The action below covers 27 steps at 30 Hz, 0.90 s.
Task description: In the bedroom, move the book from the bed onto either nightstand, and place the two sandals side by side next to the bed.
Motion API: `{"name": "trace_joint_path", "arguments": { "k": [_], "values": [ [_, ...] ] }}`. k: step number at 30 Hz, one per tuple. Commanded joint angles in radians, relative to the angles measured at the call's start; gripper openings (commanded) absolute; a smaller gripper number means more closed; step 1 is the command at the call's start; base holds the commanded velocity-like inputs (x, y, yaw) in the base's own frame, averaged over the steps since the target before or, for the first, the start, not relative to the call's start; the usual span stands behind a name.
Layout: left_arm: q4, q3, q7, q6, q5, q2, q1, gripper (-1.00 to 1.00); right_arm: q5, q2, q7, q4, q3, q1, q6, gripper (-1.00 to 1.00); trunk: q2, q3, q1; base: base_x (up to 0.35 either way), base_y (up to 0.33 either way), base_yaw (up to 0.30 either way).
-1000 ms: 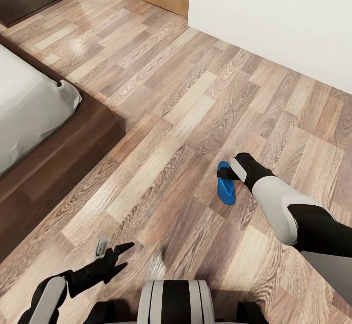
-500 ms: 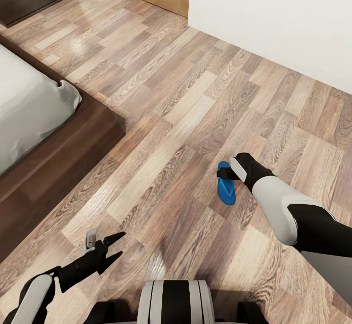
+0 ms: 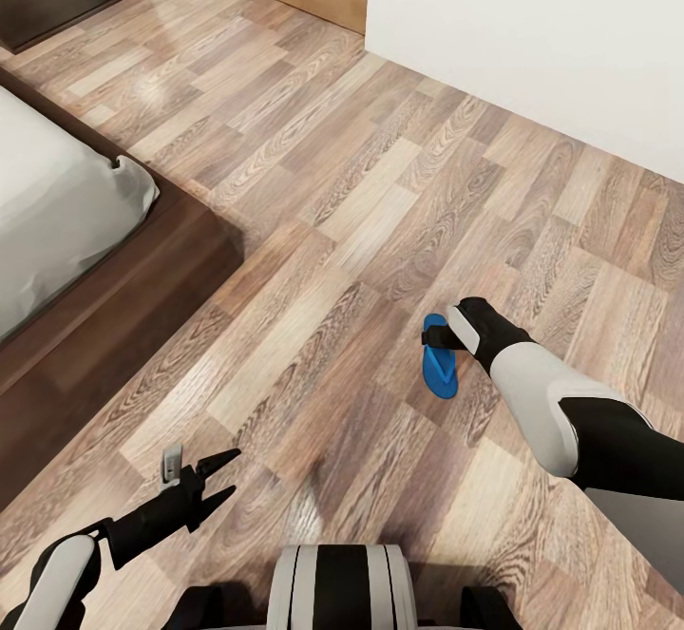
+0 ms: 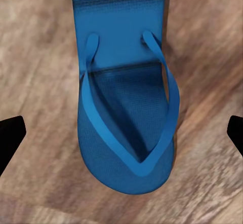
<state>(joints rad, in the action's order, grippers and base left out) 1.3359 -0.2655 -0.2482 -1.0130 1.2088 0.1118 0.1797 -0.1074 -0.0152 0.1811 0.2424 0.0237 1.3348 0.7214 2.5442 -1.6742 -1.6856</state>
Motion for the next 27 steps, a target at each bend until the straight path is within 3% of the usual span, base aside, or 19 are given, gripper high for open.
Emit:
{"name": "trace_joint_path", "arguments": {
  "k": [1,27],
  "values": [
    [0.001,-0.001,-0.009,-0.004,-0.009,0.0,0.0,1.0,-0.011,0.0,0.009,0.001,0.002,0.0,0.003,1.0,0.0,0.0,0.0,0.0,0.0,0.0],
    [0.006,-0.001,-0.009,-0.004,-0.008,0.0,0.0,1.0,-0.011,0.0,0.009,0.001,0.002,0.001,0.003,1.0,0.0,0.0,0.0,0.0,0.0,0.0]
  ]
}}
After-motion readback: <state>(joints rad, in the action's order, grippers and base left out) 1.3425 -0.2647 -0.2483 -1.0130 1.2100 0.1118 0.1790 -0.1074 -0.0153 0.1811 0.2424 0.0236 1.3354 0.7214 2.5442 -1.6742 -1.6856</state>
